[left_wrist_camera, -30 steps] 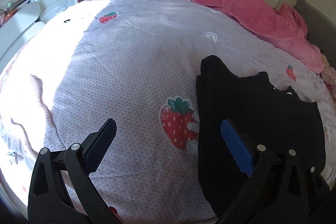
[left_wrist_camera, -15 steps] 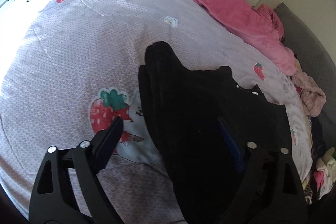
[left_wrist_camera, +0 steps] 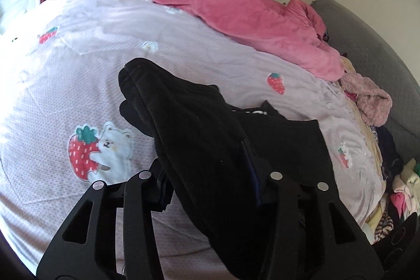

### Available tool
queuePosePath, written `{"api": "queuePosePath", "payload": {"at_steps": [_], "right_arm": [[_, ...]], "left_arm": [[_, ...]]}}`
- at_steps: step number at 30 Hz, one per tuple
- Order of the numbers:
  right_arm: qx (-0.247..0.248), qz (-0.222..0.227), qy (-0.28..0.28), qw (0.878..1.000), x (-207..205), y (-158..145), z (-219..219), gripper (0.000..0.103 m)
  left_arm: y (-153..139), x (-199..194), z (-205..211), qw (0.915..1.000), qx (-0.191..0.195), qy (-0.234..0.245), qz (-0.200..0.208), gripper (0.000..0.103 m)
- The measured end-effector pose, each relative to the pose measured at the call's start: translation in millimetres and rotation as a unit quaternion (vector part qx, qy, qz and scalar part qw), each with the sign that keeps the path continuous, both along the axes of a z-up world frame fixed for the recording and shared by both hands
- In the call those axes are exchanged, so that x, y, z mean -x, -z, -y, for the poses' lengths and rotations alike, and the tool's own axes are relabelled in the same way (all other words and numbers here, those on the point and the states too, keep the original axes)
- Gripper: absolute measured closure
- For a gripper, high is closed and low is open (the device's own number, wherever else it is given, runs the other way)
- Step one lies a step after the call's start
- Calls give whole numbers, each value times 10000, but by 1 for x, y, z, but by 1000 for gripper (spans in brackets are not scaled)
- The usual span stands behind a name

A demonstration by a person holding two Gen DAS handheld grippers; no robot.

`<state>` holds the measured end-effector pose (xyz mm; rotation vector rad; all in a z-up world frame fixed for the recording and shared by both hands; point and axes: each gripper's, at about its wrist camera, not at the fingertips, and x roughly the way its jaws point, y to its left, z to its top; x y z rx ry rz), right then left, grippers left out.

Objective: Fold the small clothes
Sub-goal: 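Lift the sweatshirt edge with the right tool and fold it over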

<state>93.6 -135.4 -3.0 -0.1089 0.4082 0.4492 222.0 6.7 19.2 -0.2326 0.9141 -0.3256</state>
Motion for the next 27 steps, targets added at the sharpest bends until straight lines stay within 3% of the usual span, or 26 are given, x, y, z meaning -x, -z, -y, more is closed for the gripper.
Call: {"api": "queuePosePath", "payload": {"at_steps": [10,25,27], "right_arm": [[-485,6,340,9982,18,-8,60,92],[-1018,-322,782,9912,27,6,126,93],[-1073,-385,845,9899,28,10,133,95]], "left_arm": [[-28,15,71,9984,-333,394,211,67],[-20,17,154,9931,-853,785,163,66],[-16,17,163,9926,-844,862,143,62]]}}
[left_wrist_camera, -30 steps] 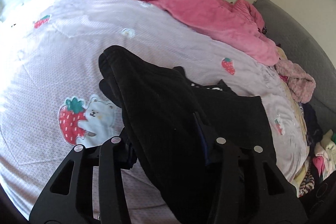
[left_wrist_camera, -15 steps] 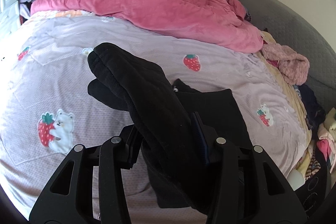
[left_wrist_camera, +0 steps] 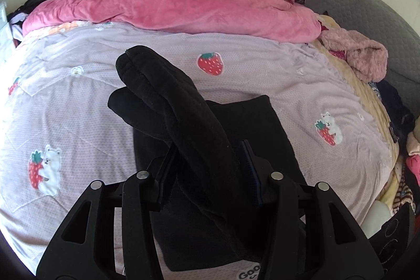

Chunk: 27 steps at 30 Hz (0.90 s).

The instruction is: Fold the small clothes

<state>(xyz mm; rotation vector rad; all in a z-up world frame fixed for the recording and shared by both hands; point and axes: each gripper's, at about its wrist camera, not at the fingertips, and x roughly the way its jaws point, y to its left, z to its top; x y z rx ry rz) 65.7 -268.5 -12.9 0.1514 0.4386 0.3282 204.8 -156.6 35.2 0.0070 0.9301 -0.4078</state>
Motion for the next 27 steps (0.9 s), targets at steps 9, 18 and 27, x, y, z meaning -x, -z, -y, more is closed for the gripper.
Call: {"api": "queuePosePath", "payload": {"at_steps": [9,18,27], "right_arm": [[-251,-533,375,9976,1,26,36,96],[-443,-969,356,9937,6,44,53,87],[-1241,-1254,489,9831,10,26,99,40]], "left_arm": [[9,10,8,9963,785,346,-63,35],[44,9,-34,9992,-65,-393,-89,35],[57,17,-36,9993,-53,-355,-46,35]]}}
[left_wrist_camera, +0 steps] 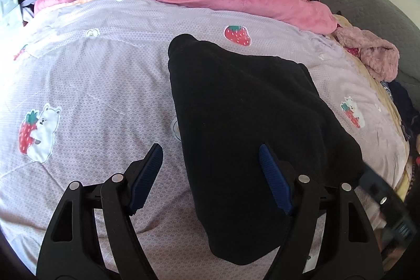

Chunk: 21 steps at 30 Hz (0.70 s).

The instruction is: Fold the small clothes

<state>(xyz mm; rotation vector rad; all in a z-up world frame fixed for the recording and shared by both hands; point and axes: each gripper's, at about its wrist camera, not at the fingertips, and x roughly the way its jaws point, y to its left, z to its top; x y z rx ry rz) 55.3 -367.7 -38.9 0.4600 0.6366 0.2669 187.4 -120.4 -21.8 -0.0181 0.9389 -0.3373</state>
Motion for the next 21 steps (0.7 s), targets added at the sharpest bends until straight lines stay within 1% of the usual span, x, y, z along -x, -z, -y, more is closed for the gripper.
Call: {"api": "queuePosePath", "payload": {"at_steps": [2,3,4,7,8,11,13,14,15,16,17,19,20,21], "right_arm": [[-150,14,-26,9999,-9,-9,8,36],[-150,18,-54,9999,-16,-13,9,33],[-138,-1,-66,9999,-22,-17,9,29],[-51,-325,-116,9994,-53,-23,6,25],[31,-484,-119,9988,-66,-22,4,21],[316,-856,-156,9957,-94,-13,-3,20],[415,-955,-187,9944,-104,-7,-8,21],[469,-989,-239,9937,-107,-4,-13,27],[529,-958,-283,9936,-108,-2,-16,37],[626,-930,-325,9932,-108,-1,-20,60],[836,-843,-368,9922,-106,-1,-25,74],[1075,-647,-436,9911,-102,-6,-31,81],[1199,-502,-442,9905,-97,-11,-32,83],[1222,-438,-437,9906,-97,-14,-31,83]], "left_arm": [[0,5,1,10000,-65,28,65,35],[0,6,1,9999,-82,35,82,35],[0,7,2,9999,-88,31,87,35],[0,8,2,9999,-85,26,93,35],[0,8,2,9999,-93,36,103,35],[-1,10,2,9998,-130,48,136,35],[-1,10,1,9998,-116,44,132,35],[-1,11,1,9998,-119,52,141,35],[-1,11,1,9998,-127,56,146,35],[-1,11,1,9998,-125,58,151,35],[-1,11,1,9998,-111,59,155,35],[-1,11,1,9998,-119,55,163,35],[-1,12,2,9998,-117,57,165,35],[-2,12,2,9998,-96,58,156,35]]}}
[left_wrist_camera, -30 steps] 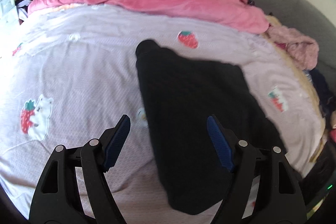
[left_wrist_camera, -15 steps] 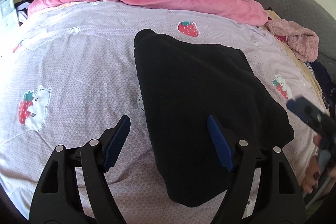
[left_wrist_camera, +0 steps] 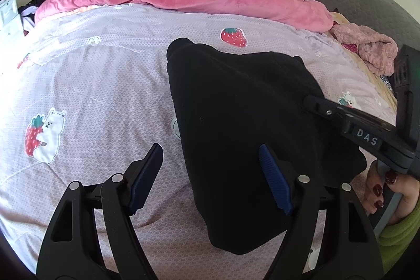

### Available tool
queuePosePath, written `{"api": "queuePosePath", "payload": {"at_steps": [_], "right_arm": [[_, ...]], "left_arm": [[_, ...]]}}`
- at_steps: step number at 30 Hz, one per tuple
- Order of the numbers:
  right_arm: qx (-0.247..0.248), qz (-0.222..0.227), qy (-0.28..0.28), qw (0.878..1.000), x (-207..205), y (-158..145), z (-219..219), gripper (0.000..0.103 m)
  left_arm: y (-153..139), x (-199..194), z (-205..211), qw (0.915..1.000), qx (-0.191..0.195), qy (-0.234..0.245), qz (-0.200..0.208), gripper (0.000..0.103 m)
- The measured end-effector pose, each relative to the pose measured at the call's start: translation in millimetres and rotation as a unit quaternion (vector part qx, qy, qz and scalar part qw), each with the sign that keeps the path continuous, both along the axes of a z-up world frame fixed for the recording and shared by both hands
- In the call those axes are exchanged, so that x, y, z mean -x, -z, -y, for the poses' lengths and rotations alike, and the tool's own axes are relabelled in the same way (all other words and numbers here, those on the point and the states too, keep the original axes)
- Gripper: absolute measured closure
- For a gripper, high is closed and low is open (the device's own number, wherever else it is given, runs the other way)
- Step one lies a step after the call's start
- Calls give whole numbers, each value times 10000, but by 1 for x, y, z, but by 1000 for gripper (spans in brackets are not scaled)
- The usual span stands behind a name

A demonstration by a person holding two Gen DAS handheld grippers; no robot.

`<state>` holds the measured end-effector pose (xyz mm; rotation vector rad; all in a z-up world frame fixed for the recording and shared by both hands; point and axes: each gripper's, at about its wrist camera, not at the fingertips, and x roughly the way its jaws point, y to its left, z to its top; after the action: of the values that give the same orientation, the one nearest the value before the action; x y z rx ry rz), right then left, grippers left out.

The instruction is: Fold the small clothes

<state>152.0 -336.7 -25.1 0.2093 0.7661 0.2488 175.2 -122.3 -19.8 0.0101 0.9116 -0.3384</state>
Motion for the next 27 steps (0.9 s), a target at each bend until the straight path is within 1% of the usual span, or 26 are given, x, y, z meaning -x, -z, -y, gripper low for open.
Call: {"api": "queuePosePath", "payload": {"at_steps": [2,4,5,9,12,14,16,17,19,23,27], "right_arm": [[-13,159,28,9999,5,-6,6,84],[79,204,67,9997,6,-8,10,84],[181,149,136,9996,6,-3,13,84],[220,-87,227,9995,-1,15,16,81],[275,-104,307,9991,-3,19,14,76],[350,-111,370,9986,-3,20,14,65],[285,-97,407,9987,0,16,17,63],[190,-74,432,9989,4,13,19,60],[111,35,467,9988,14,5,22,59],[269,307,482,9980,40,-7,22,58],[461,221,261,9984,54,-2,16,58]], "left_arm": [[-2,2,-1,10000,90,33,-14,35],[-2,6,1,9999,138,90,-14,35],[-1,6,2,9998,161,112,-30,35],[5,7,5,9997,175,127,-75,35],[5,6,5,9997,208,101,-105,35],[5,7,5,9998,172,99,-90,35],[5,8,6,9998,149,97,-67,35],[5,9,5,9999,136,85,-63,35],[5,10,5,9999,134,72,-58,35],[5,12,3,9999,129,75,-55,35],[5,17,3,9999,99,91,-43,35]]}}
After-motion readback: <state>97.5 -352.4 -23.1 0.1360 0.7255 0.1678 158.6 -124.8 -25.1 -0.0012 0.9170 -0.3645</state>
